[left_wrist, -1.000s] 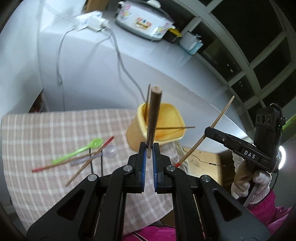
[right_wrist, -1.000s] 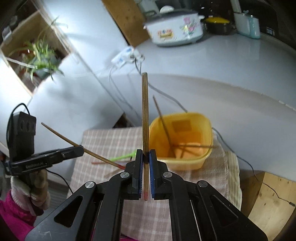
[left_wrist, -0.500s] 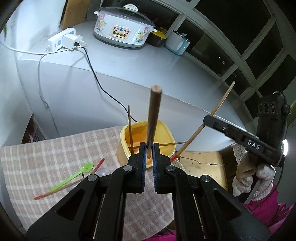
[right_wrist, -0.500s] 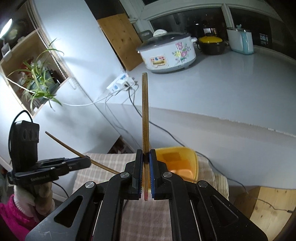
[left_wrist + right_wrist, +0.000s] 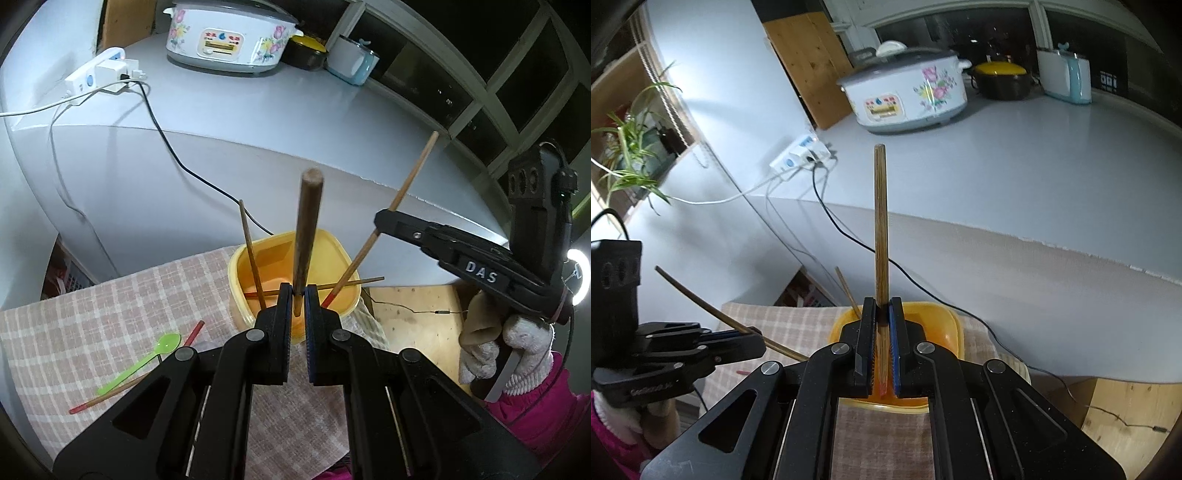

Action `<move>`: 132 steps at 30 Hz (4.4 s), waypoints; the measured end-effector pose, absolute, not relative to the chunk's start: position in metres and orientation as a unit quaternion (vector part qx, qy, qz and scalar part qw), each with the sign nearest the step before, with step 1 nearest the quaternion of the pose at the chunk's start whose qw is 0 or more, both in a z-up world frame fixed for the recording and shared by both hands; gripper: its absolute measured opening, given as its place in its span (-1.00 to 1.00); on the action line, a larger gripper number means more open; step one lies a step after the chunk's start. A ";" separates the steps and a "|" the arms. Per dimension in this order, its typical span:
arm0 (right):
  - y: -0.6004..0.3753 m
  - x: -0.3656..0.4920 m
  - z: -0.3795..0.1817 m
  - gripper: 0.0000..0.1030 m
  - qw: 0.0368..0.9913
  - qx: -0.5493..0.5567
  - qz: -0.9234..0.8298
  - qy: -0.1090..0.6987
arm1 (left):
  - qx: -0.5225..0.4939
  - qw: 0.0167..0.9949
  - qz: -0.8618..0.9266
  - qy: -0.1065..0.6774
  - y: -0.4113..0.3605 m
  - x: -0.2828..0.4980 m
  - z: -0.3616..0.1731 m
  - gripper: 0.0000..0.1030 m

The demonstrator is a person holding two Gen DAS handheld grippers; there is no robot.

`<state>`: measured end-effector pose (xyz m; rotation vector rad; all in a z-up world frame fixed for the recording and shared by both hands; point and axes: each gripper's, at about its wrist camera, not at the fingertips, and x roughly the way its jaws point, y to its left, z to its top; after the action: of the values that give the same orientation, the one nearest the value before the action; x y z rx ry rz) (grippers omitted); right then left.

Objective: Organize utensils
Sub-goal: 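Lower the chopstick into the yellow container and open the right tool while the left tool keeps holding its chopstick, then open the left tool to drop its wooden chopstick into the yellow container, then move both tools down to the green spoon and black chopstick on the cloth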

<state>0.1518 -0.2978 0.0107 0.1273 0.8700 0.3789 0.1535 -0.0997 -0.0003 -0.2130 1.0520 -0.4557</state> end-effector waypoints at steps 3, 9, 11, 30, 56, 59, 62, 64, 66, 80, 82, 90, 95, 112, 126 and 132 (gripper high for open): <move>-0.300 0.154 0.003 -0.90 0.884 0.061 0.177 0.428 | -0.092 0.835 -0.216 0.498 -0.106 0.154 -0.003 -0.92; -0.305 0.159 -0.011 -0.90 0.876 0.067 0.171 0.445 | -0.087 0.830 -0.216 0.506 -0.113 0.156 -0.014 -0.92; -0.306 0.162 -0.016 -0.90 0.873 0.071 0.169 0.451 | -0.089 0.828 -0.214 0.511 -0.113 0.158 -0.019 -0.92; -0.302 0.180 -0.063 -0.90 0.846 0.082 0.159 0.502 | -0.081 0.805 -0.213 0.547 -0.132 0.177 -0.054 -0.92; -0.305 0.171 -0.051 -0.42 0.859 0.073 0.130 0.489 | -0.096 0.820 -0.206 0.526 -0.109 0.169 -0.041 -0.63; -0.309 0.165 -0.044 -0.42 0.863 0.080 0.129 0.482 | -0.094 0.826 -0.205 0.516 -0.101 0.162 -0.033 -0.63; -0.312 0.156 -0.039 -0.41 0.865 0.086 0.130 0.477 | -0.114 0.828 -0.208 0.507 -0.088 0.155 -0.029 -0.63; -0.313 0.150 -0.036 -0.42 0.866 0.091 0.131 0.475 | -0.124 0.829 -0.206 0.505 -0.076 0.148 -0.028 -0.63; -0.315 0.142 -0.033 -0.41 0.866 0.099 0.133 0.473 | -0.127 0.831 -0.199 0.504 -0.063 0.141 -0.029 -0.63; -0.287 0.095 -0.054 -0.41 0.835 0.149 0.166 0.502 | -0.148 0.822 -0.091 0.543 0.058 0.093 -0.073 -0.63; -0.278 0.091 -0.062 -0.41 0.828 0.151 0.169 0.514 | -0.154 0.816 -0.085 0.551 0.069 0.087 -0.083 -0.63; -0.246 0.070 -0.103 -0.41 0.798 0.164 0.163 0.557 | -0.141 0.792 -0.090 0.587 0.081 0.074 -0.112 -0.63; -0.230 0.062 -0.127 -0.41 0.780 0.163 0.160 0.583 | -0.126 0.792 -0.103 0.588 0.076 0.076 -0.119 -0.63; -0.185 0.055 -0.188 -0.42 0.750 0.196 0.124 0.620 | 0.022 0.746 -0.218 0.629 0.039 0.144 -0.171 -0.63; -0.165 0.081 -0.211 -0.42 0.749 0.204 0.087 0.625 | 0.088 0.704 -0.299 0.638 0.011 0.173 -0.205 -0.63; -0.153 0.086 -0.217 -0.42 0.750 0.186 0.084 0.629 | 0.115 0.693 -0.304 0.644 0.003 0.178 -0.216 -0.63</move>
<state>0.0862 -0.1528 -0.2173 0.4054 1.3750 0.1825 0.1784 0.0030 -0.2160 0.2563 1.4379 -0.6780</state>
